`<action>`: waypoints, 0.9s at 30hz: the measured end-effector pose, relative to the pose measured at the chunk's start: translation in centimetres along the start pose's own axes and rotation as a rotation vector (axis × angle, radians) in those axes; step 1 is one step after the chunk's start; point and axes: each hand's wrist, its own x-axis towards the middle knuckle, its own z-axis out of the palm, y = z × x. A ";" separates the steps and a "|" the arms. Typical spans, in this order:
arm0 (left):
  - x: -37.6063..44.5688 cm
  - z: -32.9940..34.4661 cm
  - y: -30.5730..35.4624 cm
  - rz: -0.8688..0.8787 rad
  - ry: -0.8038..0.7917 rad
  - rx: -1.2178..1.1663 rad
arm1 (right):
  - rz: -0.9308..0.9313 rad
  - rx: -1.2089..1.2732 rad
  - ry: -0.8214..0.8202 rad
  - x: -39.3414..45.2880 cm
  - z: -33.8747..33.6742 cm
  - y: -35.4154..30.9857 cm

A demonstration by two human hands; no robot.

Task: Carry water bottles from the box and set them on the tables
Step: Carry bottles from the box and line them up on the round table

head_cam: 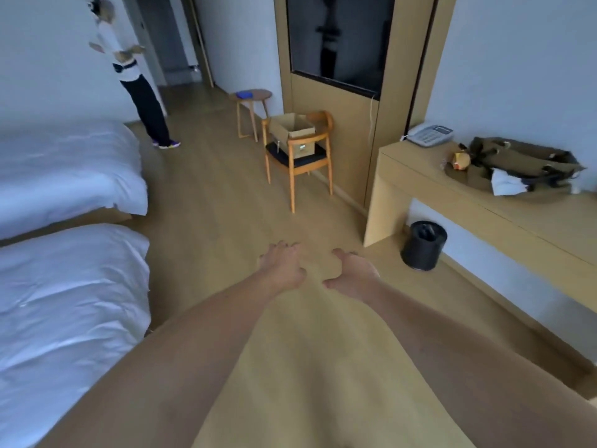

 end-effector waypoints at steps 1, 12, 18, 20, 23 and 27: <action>1.6 -0.3 -0.5 -0.020 0.000 -0.006 | -0.020 -0.008 -0.012 2.1 -0.5 -0.6; 21.6 -2.6 -8.9 -0.116 -0.029 -0.040 | -0.123 -0.064 -0.110 23.7 -1.0 -8.0; 35.9 -6.6 -16.3 -0.119 -0.018 -0.103 | -0.093 -0.043 -0.094 38.2 -2.2 -15.3; 40.2 -8.3 -18.4 -0.116 -0.028 -0.108 | -0.082 -0.020 -0.095 42.4 -3.0 -17.9; 46.6 -10.8 -21.1 -0.108 -0.026 -0.126 | -0.083 0.023 -0.083 48.6 -4.1 -21.1; 54.4 -12.9 -23.6 -0.104 -0.015 -0.157 | -0.075 -0.019 -0.099 56.1 -4.6 -23.7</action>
